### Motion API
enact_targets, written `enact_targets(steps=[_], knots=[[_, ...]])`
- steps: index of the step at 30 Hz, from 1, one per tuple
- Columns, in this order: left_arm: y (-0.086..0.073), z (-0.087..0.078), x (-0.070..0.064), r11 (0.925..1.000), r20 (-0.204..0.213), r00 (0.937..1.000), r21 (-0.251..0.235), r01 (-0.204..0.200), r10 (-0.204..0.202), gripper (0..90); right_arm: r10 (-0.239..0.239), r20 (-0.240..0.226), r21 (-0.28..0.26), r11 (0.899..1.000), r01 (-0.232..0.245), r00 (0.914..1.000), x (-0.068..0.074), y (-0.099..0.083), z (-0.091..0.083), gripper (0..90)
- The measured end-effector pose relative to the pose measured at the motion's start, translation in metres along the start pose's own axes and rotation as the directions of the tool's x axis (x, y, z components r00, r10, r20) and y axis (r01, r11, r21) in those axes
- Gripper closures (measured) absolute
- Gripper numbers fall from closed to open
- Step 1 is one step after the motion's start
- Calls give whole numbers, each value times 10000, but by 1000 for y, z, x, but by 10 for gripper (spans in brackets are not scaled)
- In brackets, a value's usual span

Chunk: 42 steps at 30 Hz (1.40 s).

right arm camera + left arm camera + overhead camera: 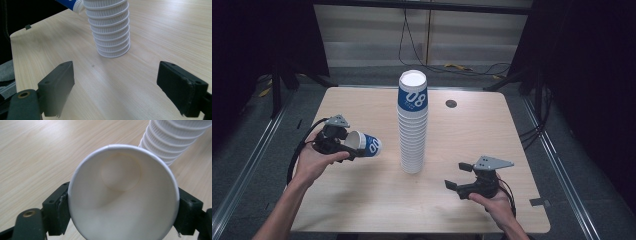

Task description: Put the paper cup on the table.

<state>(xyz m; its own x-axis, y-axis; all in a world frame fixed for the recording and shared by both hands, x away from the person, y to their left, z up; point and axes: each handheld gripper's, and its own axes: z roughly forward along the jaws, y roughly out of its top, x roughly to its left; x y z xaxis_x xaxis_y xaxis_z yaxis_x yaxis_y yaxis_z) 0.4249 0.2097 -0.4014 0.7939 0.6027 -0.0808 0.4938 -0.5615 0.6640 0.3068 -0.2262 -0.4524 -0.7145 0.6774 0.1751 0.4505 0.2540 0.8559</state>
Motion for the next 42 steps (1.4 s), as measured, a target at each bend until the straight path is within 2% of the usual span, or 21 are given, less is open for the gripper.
enact_targets(steps=[6,7,9,12,14,15,17,19,27,28,29,30,35,36,37,38,39,41,42], knots=[[8,7,1,9982,-58,9999,578,-131,135,183,-60,-30,58,10000,60,10000,0,0,1,146],[11,10,0,9968,-227,9994,770,-225,243,183,-83,9,82,9999,83,10000,0,0,2,146],[11,11,-1,9964,-223,9993,798,-273,292,183,-47,47,93,9999,47,10000,0,0,1,146],[10,14,-1,9931,-357,9987,1126,-317,359,183,13,65,22,10000,-13,10000,-1,0,0,146],[11,17,0,9878,-520,9975,1510,-386,470,183,79,95,21,10000,-79,9999,-2,0,0,145],[11,20,3,9870,-567,9977,1582,-273,367,183,59,88,26,10000,-60,9999,-2,0,0,146],[12,23,5,9850,-487,9983,1710,-241,329,183,21,57,49,10000,-21,10000,-1,0,0,146],[12,27,7,9797,-408,9987,1994,-218,305,183,30,36,56,10000,-31,10000,0,0,1,146],[16,35,11,9696,-698,9966,2435,-247,429,181,-2,54,27,10000,2,10000,-2,0,0,145],[18,37,11,9638,-705,9963,2650,-297,501,180,28,104,56,10000,-28,9999,-3,0,0,145],[20,41,10,9590,-624,9973,2828,-197,389,179,23,94,39,10000,-23,10000,-2,0,-1,145],[21,43,10,9559,-586,9970,2920,-318,510,178,11,80,35,10000,-11,10000,-2,0,-1,145],[23,49,5,9549,-608,9962,2939,-412,617,169,49,75,54,10000,-49,10000,-3,0,0,145],[26,50,4,9479,-624,9953,3143,-512,744,168,21,59,72,10000,-21,10000,-4,0,2,145],[27,51,4,9444,-606,9946,3230,-607,847,166,41,36,105,9999,-41,10000,-3,0,2,145],[28,52,3,9456,-644,9946,3204,-562,809,163,20,19,122,9999,-21,10000,-3,0,3,145],[29,53,3,9442,-648,9934,3221,-688,946,158,-5,18,134,9999,5,10000,-3,0,3,145],[29,55,2,9493,-711,9932,3073,-658,919,152,35,11,108,9999,-35,10000,-3,-1,2,145],[30,57,1,9500,-767,9917,3029,-756,1034,150,27,30,91,10000,-27,10000,-3,-1,2,145]])
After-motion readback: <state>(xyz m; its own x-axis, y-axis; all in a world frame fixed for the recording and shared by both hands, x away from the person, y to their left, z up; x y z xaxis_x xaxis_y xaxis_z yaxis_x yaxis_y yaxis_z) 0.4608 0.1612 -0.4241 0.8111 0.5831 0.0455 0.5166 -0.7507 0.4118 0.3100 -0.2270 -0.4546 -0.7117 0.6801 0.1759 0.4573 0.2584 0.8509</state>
